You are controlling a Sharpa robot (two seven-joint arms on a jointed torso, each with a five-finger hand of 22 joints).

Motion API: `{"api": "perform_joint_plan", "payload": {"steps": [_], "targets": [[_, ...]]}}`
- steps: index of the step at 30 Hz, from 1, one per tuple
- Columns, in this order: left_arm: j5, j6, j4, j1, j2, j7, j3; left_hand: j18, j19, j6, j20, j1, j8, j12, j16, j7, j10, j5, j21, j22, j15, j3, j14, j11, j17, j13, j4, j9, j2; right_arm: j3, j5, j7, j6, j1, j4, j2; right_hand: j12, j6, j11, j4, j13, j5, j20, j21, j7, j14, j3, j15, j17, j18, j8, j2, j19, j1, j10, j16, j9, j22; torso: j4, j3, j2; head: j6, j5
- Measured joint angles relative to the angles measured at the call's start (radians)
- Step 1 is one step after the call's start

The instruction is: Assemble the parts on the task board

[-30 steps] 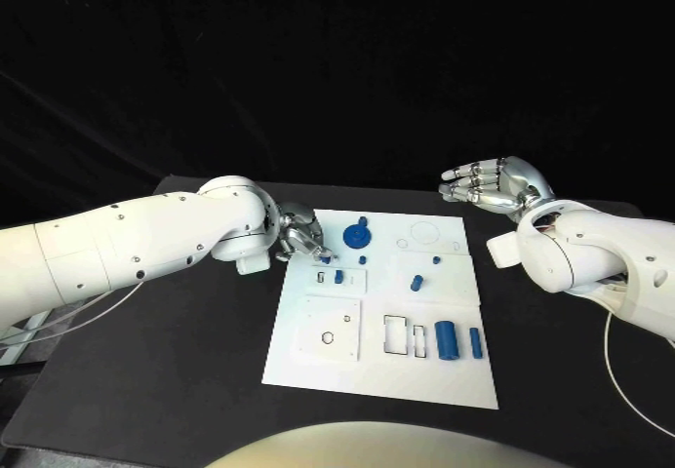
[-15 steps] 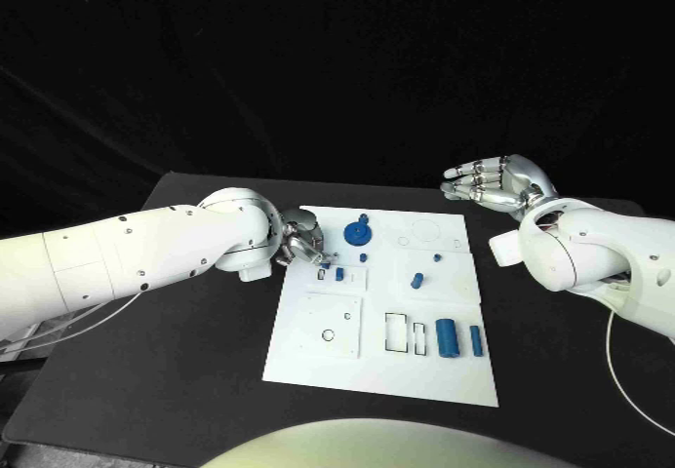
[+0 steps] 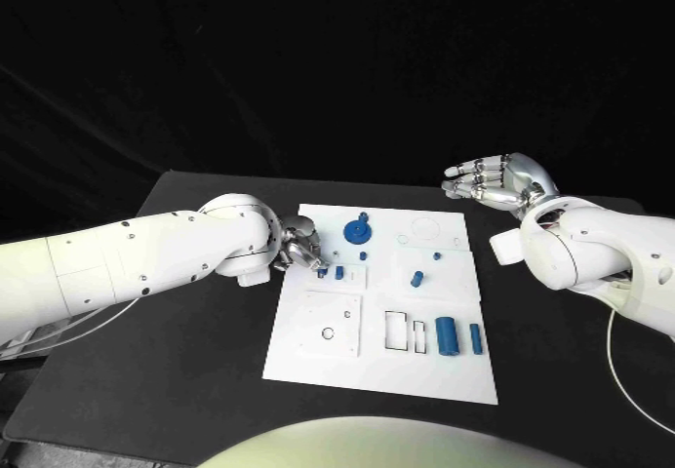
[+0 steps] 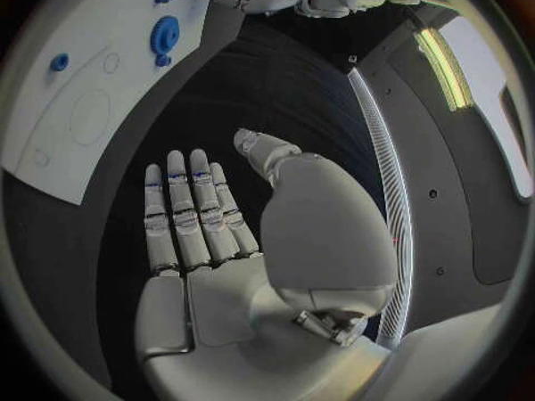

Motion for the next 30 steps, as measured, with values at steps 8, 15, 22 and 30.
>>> {"api": "perform_joint_plan", "payload": {"steps": [8, 15, 22, 30], "targets": [[0.001, 0.001, 0.001, -0.001, -0.001, -0.011, 0.001, -0.011, 0.0, 0.003, 0.0, -0.012, 0.0, 0.0, 0.0, -0.003, 0.004, 0.03, 0.003, 0.003, -0.002, 0.003, -0.002, -0.004, 0.0, -0.001, 0.003, -0.001, -0.011, 0.0, 0.0, 0.0, 0.0, 0.0, 0.0, 0.0, 0.0, 0.002, 0.0, 0.0, 0.0, 0.0, 0.0, 0.0, 0.002, 0.0, 0.0, 0.0, -0.001, 0.0, 0.0, 0.0, 0.0, 0.0, 0.0, 0.0, 0.0, -0.001, 0.0001, 0.0002, 0.0, -0.002, 0.0], [0.001, 0.004, 0.007, -0.002, -0.006, -0.018, 0.001, -0.016, 0.004, 0.01, -0.004, -0.031, 0.008, 0.0, 0.0, -0.01, 0.011, 0.078, 0.004, 0.007, -0.007, 0.003, 0.0, -0.004, 0.0, -0.001, 0.003, 0.002, -0.015, 0.0, 0.008, 0.0, 0.001, 0.0, -0.001, 0.0, 0.0, 0.004, 0.0, 0.0, 0.0, 0.0, 0.0, 0.0, 0.004, 0.0, 0.0, 0.0, -0.001, 0.0, 0.0, 0.0, 0.0, 0.0, 0.0, 0.0, 0.0, -0.001, 0.0, 0.0002, 0.0, -0.003, 0.001], [0.002, 0.008, 0.013, -0.003, -0.013, -0.023, 0.0, -0.016, 0.004, 0.01, -0.004, -0.032, 0.014, 0.0, 0.0, -0.01, 0.014, 0.089, 0.008, 0.009, -0.007, 0.003, 0.0, -0.007, 0.0, 0.001, 0.003, 0.008, -0.016, 0.0, 0.018, 0.0, 0.002, 0.0, -0.003, -0.001, 0.0, 0.004, 0.0, 0.0, 0.0, 0.0, 0.0, 0.0, 0.004, 0.0, 0.0, 0.0, -0.001, 0.0, 0.0, 0.0, 0.0, 0.0, 0.0, 0.0, 0.0, -0.001, 0.0, 0.0001, 0.0, -0.004, 0.0], [0.001, 0.01, 0.016, -0.004, -0.018, -0.03, -0.001, -0.016, 0.004, 0.014, -0.004, -0.034, 0.015, 0.0, 0.0, -0.011, 0.014, 0.095, 0.008, 0.008, -0.007, 0.003, 0.0, -0.007, 0.0, 0.001, 0.003, 0.007, -0.018, 0.0, 0.024, 0.0, 0.003, -0.001, -0.003, -0.001, 0.0, 0.004, 0.0, 0.0, 0.0, 0.0, 0.0, 0.0, 0.004, 0.0, 0.0, 0.0, -0.001, 0.0, 0.0, 0.0, 0.0, 0.0, 0.0, 0.0, 0.0, -0.001, 0.0001, 0.0002, 0.0, -0.002, 0.001]]}}
